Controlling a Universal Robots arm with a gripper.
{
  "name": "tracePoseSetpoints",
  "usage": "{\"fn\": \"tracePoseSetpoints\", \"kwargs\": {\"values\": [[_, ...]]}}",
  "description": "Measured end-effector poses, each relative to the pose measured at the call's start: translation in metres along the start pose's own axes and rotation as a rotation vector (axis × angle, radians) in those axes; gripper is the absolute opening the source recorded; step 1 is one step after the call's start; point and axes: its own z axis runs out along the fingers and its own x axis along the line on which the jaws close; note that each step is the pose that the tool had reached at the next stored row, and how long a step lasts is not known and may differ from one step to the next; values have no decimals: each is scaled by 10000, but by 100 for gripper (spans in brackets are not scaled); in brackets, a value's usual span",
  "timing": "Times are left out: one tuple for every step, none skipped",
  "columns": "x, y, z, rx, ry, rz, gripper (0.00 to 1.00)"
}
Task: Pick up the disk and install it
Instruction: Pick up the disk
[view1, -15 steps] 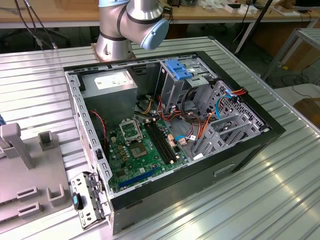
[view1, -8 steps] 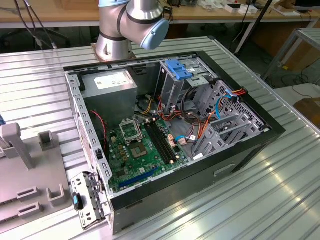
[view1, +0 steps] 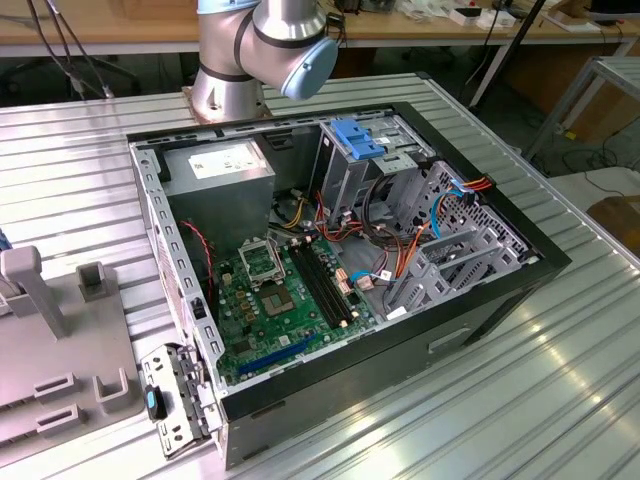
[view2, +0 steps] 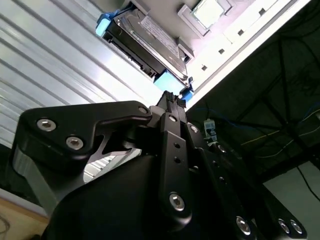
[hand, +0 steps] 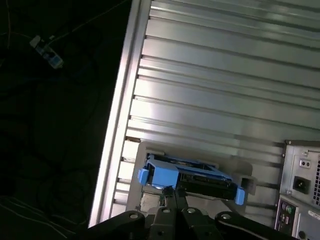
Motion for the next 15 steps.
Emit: {"fn": "tracePoseSetpoints", "kwargs": {"values": [[0,0,0,-5,8,-195,11],[0,0,0,-9,17,-385,11],[0,0,0,-17,32,-733,11],[0,0,0,-28,53,-1199,11],[0,0,0,-37,70,-1578,11],[0,0,0,-45,84,-1899,11],[0,0,0,-53,101,-2268,11],[0,0,0,-59,112,-2517,11],[0,0,0,-64,123,-2738,11],[0,0,0,-71,133,-3006,11],[0,0,0,-75,141,-3178,11],[0,0,0,-81,153,-3437,11],[0,0,0,-84,160,-3585,11],[0,0,0,-89,166,-3747,11],[0,0,0,-93,176,-3952,11]]}}
